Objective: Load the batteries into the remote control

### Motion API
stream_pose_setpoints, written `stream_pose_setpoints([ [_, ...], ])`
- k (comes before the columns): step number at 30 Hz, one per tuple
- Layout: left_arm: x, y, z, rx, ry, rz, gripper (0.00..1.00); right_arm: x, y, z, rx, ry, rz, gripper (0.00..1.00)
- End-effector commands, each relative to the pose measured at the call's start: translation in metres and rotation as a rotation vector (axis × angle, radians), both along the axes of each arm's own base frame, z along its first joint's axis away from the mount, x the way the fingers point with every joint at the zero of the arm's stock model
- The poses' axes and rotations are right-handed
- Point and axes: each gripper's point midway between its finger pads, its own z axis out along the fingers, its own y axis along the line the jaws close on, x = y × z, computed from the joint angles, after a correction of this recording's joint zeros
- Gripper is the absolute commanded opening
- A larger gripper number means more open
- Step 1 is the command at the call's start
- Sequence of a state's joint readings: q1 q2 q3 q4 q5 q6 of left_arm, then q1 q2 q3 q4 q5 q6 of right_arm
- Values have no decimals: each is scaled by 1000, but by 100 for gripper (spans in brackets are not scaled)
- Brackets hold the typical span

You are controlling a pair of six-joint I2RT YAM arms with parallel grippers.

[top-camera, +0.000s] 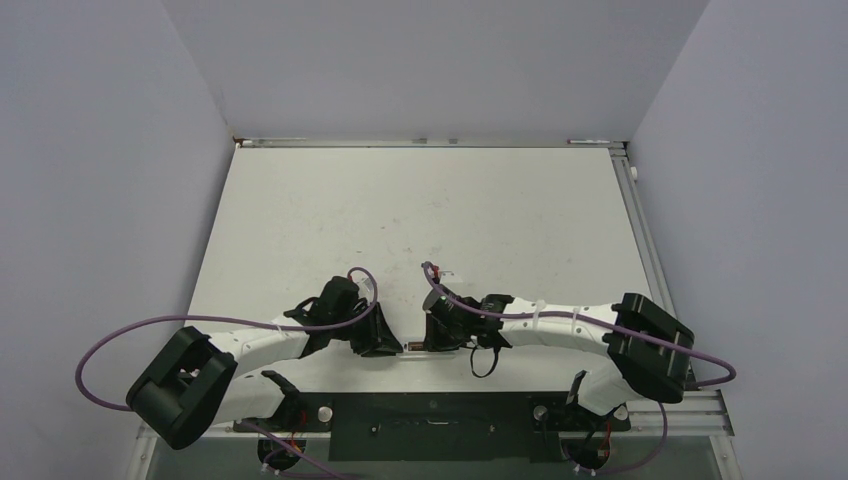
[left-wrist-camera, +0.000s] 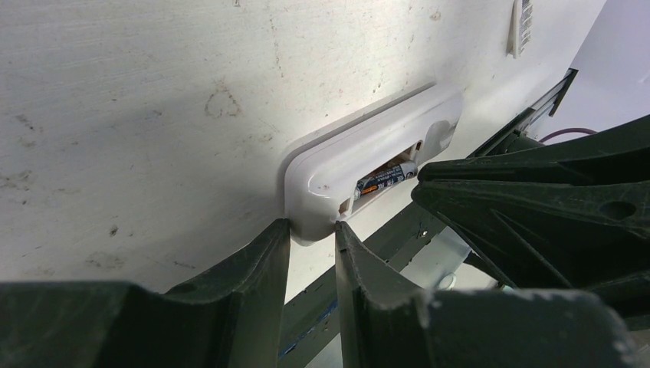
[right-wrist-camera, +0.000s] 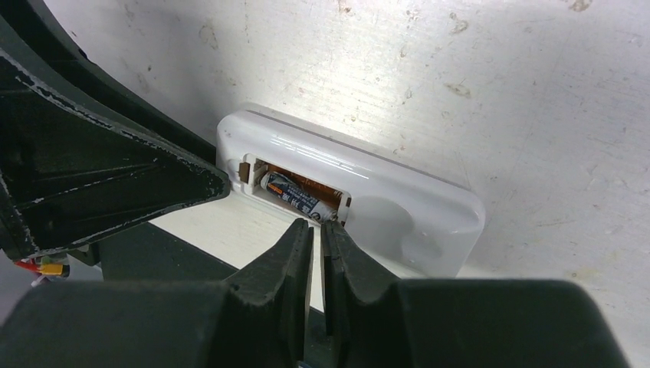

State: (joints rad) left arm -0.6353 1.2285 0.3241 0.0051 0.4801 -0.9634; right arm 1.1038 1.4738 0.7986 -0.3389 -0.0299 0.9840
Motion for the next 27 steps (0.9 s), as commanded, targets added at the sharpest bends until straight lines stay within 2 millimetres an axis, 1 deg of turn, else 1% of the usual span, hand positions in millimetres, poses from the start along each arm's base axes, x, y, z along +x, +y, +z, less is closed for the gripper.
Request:
stream_pose_setpoints([
  [1, 0, -6, 4, -23, -25, -35, 24, 13, 14, 10, 43, -33, -20, 11],
  [8, 0, -5, 3, -22, -24, -35, 24, 12, 14, 6, 35, -23, -12, 9],
  [18, 0, -6, 3, -28, -27, -34, 24, 6, 6, -8, -39, 1, 12, 9],
  [22, 0, -6, 4, -34, -27, -36, 24, 4, 1, -13, -111, 5, 36, 9],
  [24, 0, -7, 4, -36, -29, -36, 24, 5, -7, -17, -177, -10, 42, 9],
  [27, 0, -7, 5, -43, -32, -36, 24, 3, -10, -22, -232, -7, 67, 9],
])
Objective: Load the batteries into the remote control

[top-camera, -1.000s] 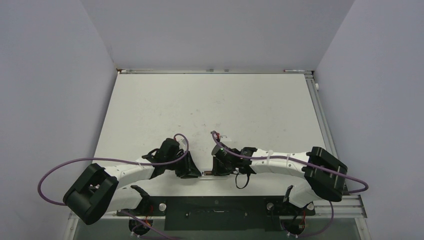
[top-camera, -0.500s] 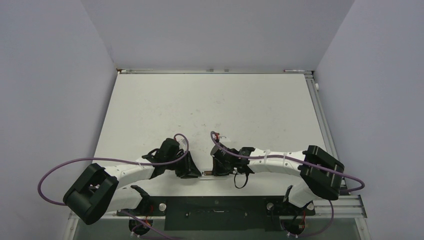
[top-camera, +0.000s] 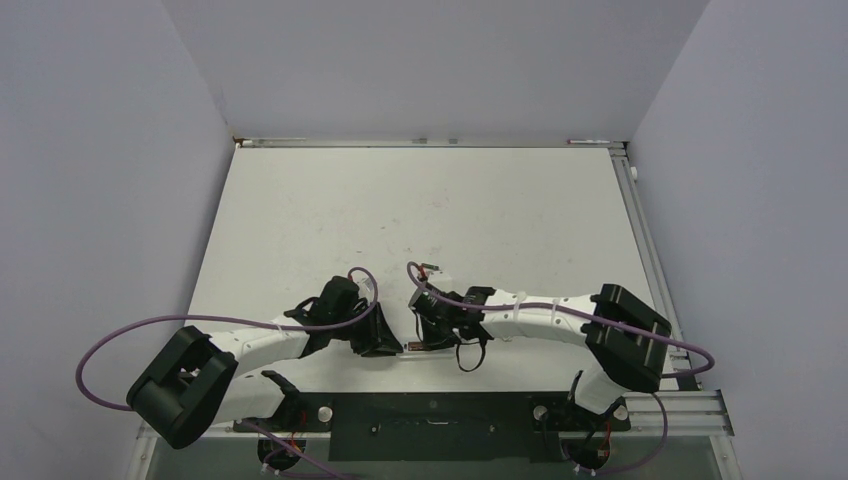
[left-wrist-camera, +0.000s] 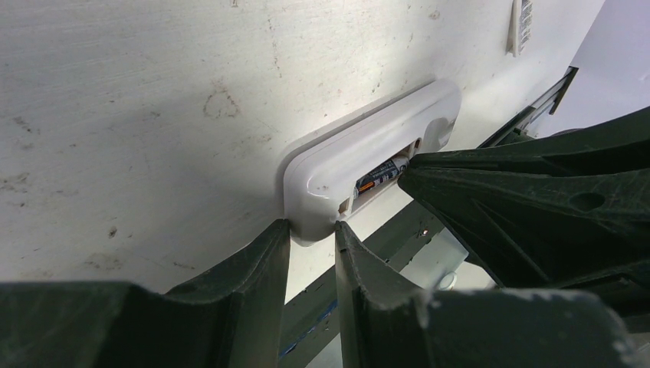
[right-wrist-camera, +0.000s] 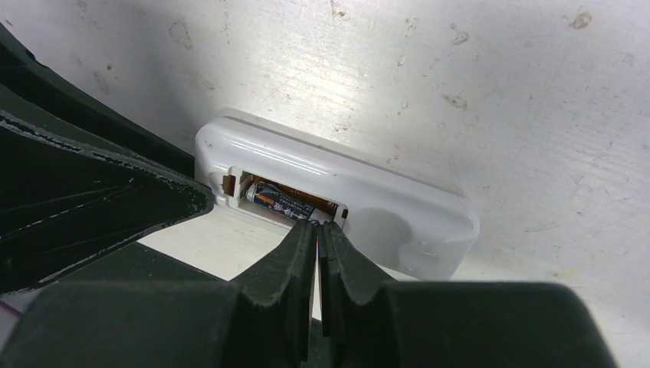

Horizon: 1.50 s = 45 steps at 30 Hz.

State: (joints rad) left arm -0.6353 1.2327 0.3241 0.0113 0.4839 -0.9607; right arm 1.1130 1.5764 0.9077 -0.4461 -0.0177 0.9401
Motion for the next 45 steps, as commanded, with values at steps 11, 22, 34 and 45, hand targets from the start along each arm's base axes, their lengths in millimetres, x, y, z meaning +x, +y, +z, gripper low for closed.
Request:
stream_pose_setpoints([
  [11, -2, -11, 8, -79, -35, -45, 24, -11, -8, -32, -264, -14, 86, 9],
  [22, -5, -12, 12, -104, -40, -70, 24, -14, -7, -38, -365, -14, 111, 9],
  [34, -5, -10, 16, -87, -49, -73, 25, -3, -10, -15, -449, -100, 115, 9],
  [45, -1, -7, 19, -55, -66, -68, 25, 16, 6, 30, -354, -208, 77, 9],
])
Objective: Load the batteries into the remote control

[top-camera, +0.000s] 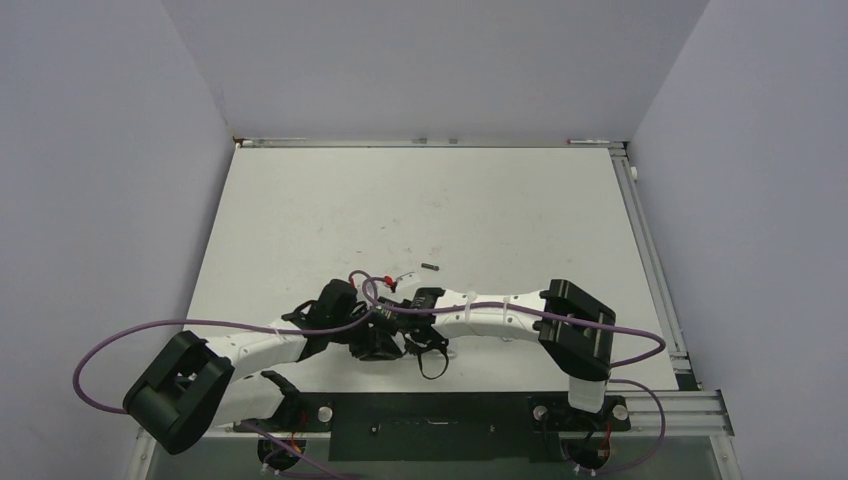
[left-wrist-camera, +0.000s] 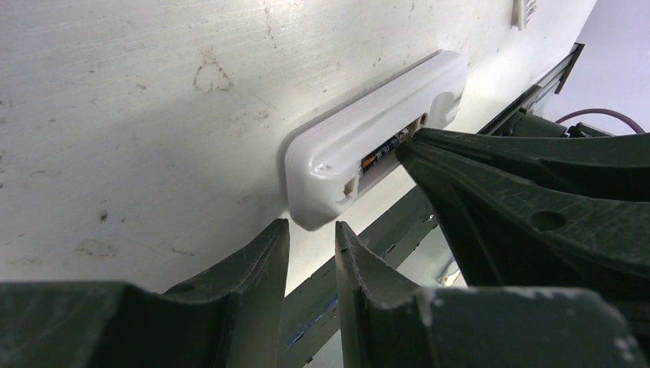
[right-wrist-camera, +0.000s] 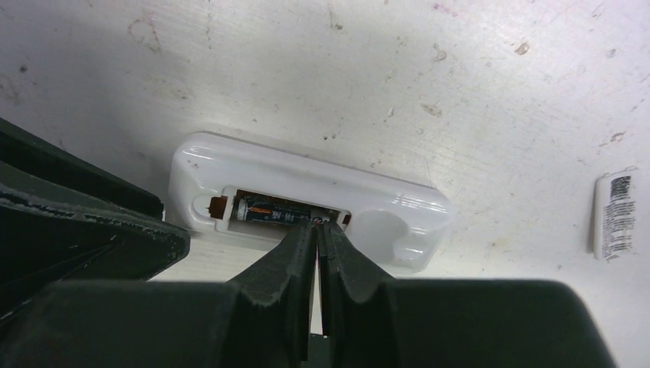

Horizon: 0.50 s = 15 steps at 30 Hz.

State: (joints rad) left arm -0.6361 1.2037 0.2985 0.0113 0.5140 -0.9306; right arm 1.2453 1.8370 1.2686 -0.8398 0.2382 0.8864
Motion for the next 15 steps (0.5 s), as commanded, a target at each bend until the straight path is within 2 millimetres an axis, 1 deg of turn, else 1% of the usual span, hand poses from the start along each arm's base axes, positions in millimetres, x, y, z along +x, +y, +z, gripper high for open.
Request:
stream_pose_setpoints([
  [1, 6, -7, 16, -23, -36, -25, 25, 15, 4, 36, 42, -96, -7, 9],
  [4, 7, -7, 19, -14, -39, -23, 25, 20, 3, 50, 71, -126, -5, 9],
  [9, 7, -4, 21, 0, -36, -19, 25, 28, -7, 61, 88, -158, -14, 10],
  [15, -1, 0, 21, 0, -16, 11, 25, 43, -34, 54, 75, -169, -32, 9],
])
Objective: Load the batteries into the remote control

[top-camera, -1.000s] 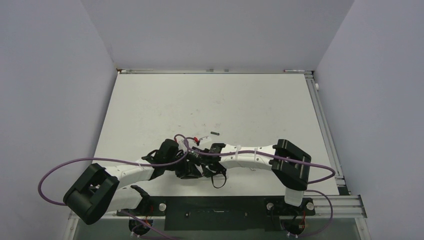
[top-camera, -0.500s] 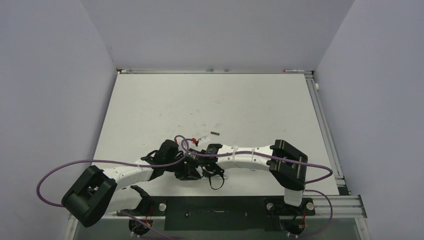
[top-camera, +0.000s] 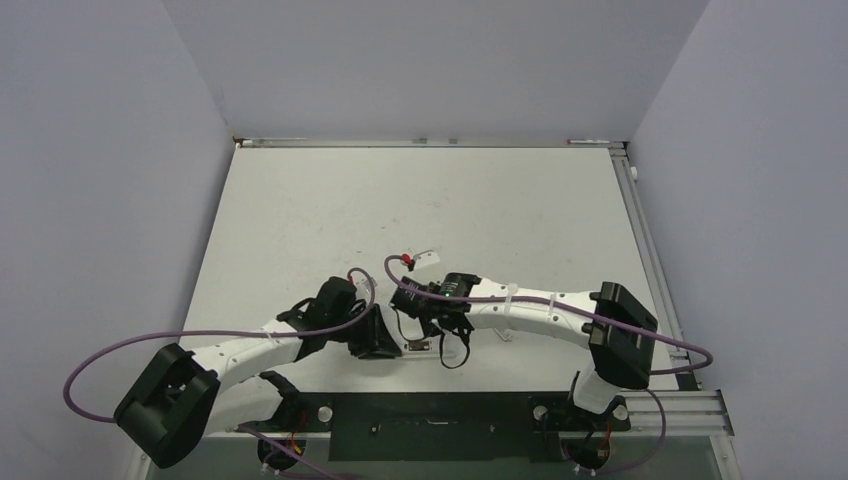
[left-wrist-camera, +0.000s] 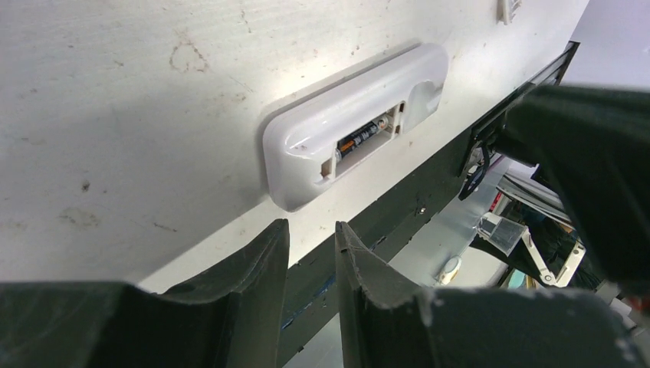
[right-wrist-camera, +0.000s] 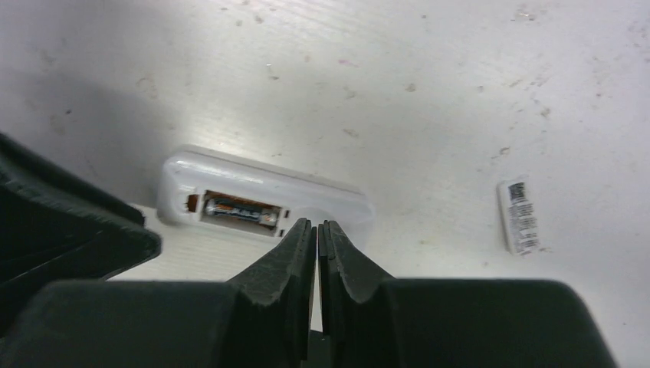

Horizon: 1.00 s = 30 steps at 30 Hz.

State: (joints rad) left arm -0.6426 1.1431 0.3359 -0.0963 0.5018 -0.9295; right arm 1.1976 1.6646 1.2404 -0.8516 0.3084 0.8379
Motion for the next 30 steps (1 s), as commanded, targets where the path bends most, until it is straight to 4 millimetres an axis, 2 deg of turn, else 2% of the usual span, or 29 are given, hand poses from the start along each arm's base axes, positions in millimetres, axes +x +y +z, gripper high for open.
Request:
stream_pose_setpoints([
  [1, -1, -2, 10, -11, -17, 14, 25, 20, -22, 3, -7, -55, -17, 9],
  [4, -3, -1, 12, -4, -21, 27, 23, 25, -32, -4, 5, -40, -16, 9],
  [9, -6, -2, 10, 12, -6, 42, 10, 29, -37, -13, 35, -22, 8, 9],
  [16, -14, -13, 8, 47, -4, 40, 0, 26, -47, -33, 56, 14, 33, 9],
  [24, -18, -24, -1, 104, 11, 53, 0, 15, -50, -44, 85, 42, 90, 9],
  [30, -13, -19, -12, 184, 15, 95, 0, 7, -47, -48, 130, 54, 147, 9],
])
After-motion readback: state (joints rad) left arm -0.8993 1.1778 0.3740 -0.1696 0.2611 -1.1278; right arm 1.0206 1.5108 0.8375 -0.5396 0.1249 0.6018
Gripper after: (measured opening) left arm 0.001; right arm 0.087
